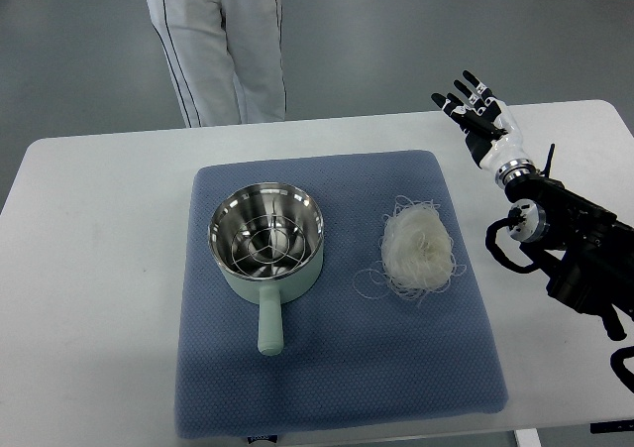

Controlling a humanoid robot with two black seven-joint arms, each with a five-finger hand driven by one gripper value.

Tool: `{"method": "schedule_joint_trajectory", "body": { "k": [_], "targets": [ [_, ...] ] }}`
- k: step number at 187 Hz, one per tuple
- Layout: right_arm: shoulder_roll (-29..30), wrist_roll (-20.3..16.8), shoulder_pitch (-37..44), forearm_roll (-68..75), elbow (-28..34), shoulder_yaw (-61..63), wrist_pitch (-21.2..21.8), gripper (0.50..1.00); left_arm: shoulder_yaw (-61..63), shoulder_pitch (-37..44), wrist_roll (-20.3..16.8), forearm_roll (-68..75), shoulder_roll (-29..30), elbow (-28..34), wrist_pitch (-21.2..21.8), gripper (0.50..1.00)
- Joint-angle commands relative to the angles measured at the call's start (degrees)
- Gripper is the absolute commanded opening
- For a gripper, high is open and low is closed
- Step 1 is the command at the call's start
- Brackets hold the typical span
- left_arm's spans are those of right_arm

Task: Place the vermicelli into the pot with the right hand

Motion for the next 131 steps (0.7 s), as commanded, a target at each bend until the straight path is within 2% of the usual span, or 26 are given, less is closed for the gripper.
{"method": "schedule_joint_trajectory", "body": {
  "k": [1,131],
  "targets": [
    [0.00,0.00,0.00,0.00,0.00,0.00,0.00,0.924,-0.07,0.00,0.00,0.00,0.00,0.00,0.01,1.000],
    [-0.27,0.00,0.00,0.00,0.00,0.00,0.09,0.924,-0.25,-0.18,0.00,0.00,0.00,0.09,0.09,1.000]
  ]
}}
